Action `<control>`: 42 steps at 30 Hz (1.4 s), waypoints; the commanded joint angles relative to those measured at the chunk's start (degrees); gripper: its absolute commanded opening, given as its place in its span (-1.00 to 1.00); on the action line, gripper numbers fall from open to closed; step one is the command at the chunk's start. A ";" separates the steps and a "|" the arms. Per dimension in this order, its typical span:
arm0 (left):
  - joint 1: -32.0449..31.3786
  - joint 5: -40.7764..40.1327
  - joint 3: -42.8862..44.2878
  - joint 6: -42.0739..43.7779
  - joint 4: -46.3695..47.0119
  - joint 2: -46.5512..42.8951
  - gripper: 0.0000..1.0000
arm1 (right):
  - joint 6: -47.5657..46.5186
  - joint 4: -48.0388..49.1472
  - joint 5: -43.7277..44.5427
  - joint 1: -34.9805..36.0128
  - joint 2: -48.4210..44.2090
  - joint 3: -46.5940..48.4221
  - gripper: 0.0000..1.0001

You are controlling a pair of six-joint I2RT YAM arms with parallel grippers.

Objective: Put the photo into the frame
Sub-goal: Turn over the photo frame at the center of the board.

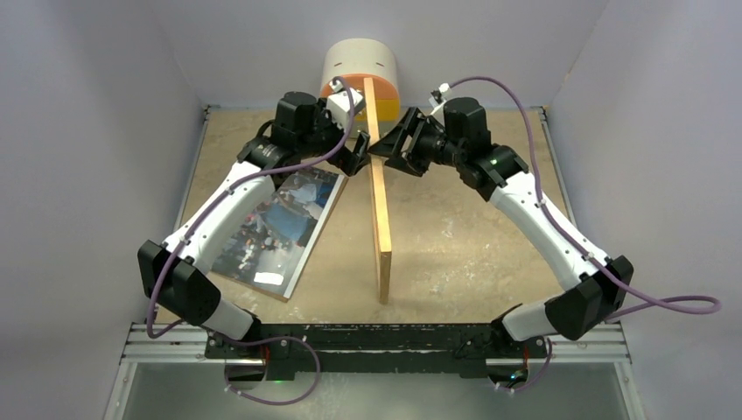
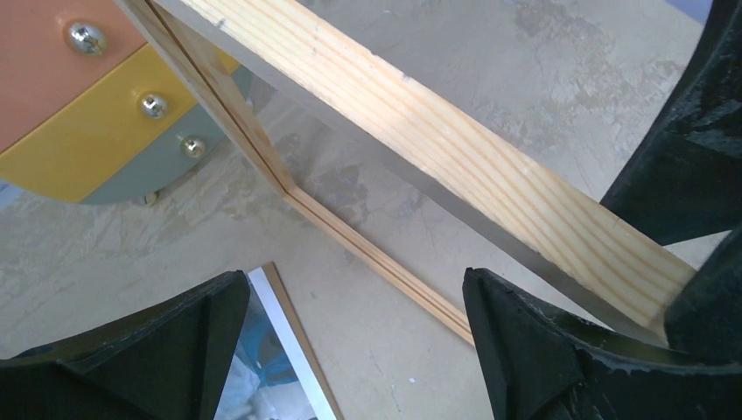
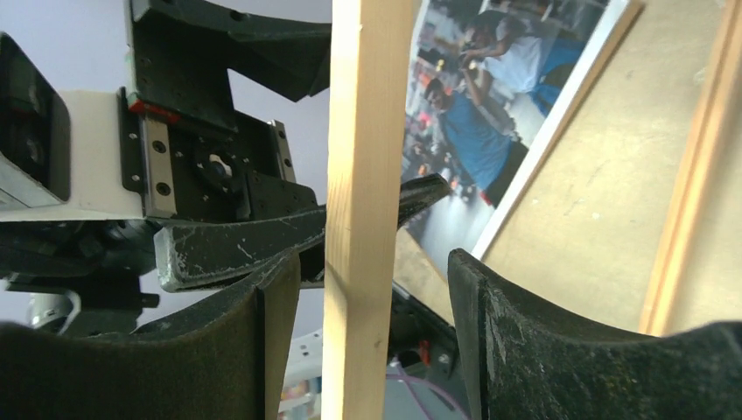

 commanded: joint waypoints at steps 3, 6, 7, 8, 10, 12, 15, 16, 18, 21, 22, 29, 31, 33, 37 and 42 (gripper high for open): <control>-2.23 -2.70 4.73 -1.00 1.89 1.96 1.00 | -11.51 -14.30 4.04 0.00 1.04 7.39 0.28; -2.93 -2.99 5.39 -0.93 1.83 2.75 1.00 | -13.72 -17.11 6.28 -0.13 1.30 9.84 0.20; -3.01 -3.29 5.55 -0.73 1.72 2.93 1.00 | -14.73 -18.42 7.13 -0.17 1.57 10.99 0.15; -3.17 -3.58 5.60 -0.50 1.63 3.07 1.00 | -15.92 -20.15 8.43 -0.18 1.90 12.35 0.10; -3.15 -4.31 5.34 -0.31 1.32 3.09 1.00 | -17.84 -23.38 11.28 -0.22 2.53 14.82 0.00; -3.19 -5.18 4.47 0.08 0.89 2.83 1.00 | -20.34 -26.22 15.14 -0.27 2.65 16.65 -0.10; -3.12 -6.37 2.58 1.03 -0.28 2.23 1.00 | -22.86 -29.03 20.45 -0.27 2.17 17.19 -0.28; -3.06 -6.96 1.82 1.45 -0.64 1.96 1.00 | -23.63 -29.58 22.28 -0.27 1.88 16.70 -0.35; -3.02 -8.34 -0.75 2.37 -1.14 1.29 1.00 | -24.60 -30.53 25.95 -0.27 1.25 15.20 -0.49; -2.75 -10.02 -4.27 4.45 -2.06 0.36 1.00 | -25.75 -32.20 29.90 -0.39 0.46 11.82 -0.73; -2.52 -10.42 -5.56 5.29 -2.28 0.11 1.00 | -25.86 -32.52 30.55 -0.62 0.20 10.60 -0.76; 1.53 -14.44 -12.90 10.90 -3.04 2.13 1.00 | -26.26 -33.83 35.04 -2.32 -1.95 2.35 -0.92; 2.86 -15.32 -14.90 11.92 -2.49 3.41 1.00 | -26.65 -33.78 35.67 -2.99 -2.55 0.78 -0.93; 3.31 -16.39 -18.19 13.43 -0.11 3.59 1.00 | -27.96 -33.29 36.68 -3.16 -3.50 -0.86 -0.97; 3.24 -17.59 -24.86 15.38 5.59 2.95 1.00 | -30.11 -32.34 39.25 -3.25 -4.89 -4.17 -1.00; 2.65 -20.04 -29.14 16.59 10.60 4.61 1.00 | -31.57 -32.04 37.42 -3.25 -4.70 -7.32 -1.00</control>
